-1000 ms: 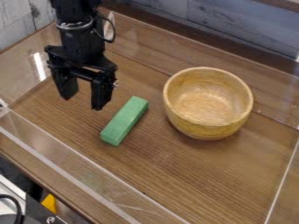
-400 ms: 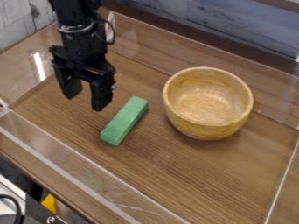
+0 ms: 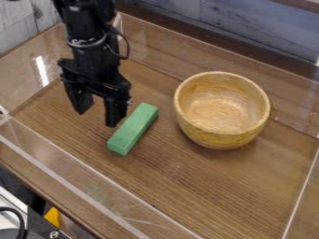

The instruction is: Put the green block in the brown bowl

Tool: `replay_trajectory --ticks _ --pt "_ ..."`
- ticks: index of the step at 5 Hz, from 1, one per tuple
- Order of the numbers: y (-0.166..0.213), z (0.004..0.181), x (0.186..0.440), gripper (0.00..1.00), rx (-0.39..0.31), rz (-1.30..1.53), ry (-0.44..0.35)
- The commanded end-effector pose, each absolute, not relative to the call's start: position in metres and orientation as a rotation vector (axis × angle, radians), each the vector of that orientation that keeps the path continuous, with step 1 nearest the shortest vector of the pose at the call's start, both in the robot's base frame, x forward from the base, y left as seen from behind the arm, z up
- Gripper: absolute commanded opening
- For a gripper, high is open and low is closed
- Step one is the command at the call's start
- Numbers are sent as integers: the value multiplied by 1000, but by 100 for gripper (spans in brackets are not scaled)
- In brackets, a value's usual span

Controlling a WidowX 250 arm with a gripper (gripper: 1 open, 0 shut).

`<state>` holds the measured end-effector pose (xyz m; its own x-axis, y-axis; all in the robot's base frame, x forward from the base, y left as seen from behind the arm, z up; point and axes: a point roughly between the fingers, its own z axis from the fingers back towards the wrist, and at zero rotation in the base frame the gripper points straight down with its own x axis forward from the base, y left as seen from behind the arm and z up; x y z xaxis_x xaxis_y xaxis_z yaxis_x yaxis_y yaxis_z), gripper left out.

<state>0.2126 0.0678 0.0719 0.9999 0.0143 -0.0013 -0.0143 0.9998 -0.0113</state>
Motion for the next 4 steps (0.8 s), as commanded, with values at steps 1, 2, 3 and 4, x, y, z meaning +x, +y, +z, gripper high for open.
replay_trajectory --ticks 1,2,3,4 --pt "59 63 221 100 -6 -7 -26" --pt "47 58 222 100 -2 4 -32" --pt "38 54 223 100 2 16 -38" --pt "37 43 224 100 7 60 -44"
